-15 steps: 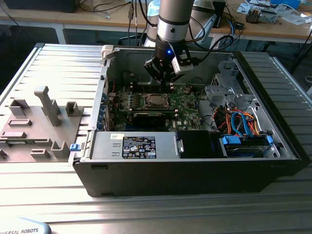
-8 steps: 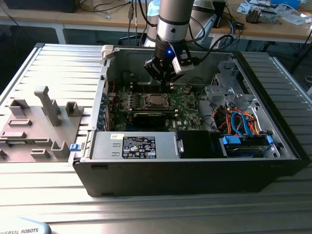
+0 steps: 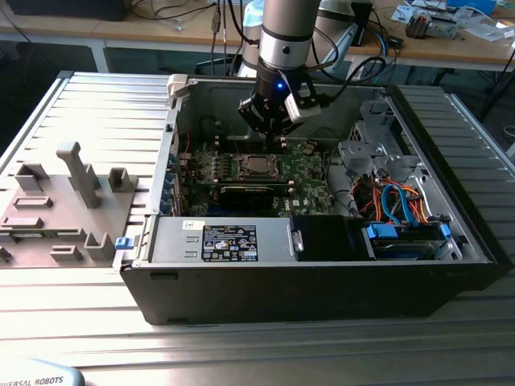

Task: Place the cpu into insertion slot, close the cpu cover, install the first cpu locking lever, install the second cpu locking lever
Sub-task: 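Install the first cpu locking lever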

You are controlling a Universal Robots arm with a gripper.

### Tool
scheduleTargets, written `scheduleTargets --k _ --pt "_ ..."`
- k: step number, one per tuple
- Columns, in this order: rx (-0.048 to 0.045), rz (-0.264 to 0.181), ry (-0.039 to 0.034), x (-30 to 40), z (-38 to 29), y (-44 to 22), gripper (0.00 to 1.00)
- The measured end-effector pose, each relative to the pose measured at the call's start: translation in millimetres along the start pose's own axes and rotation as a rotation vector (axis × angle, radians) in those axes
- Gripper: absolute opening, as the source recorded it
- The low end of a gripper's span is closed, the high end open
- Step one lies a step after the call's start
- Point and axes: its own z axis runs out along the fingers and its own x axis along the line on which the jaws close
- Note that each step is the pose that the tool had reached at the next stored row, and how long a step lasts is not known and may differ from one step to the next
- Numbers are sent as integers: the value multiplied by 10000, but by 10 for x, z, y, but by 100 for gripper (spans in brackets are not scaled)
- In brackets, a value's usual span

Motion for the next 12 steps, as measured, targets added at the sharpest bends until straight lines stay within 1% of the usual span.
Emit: scheduleTargets --k 12 --pt "7 -274 3 0 0 0 11"
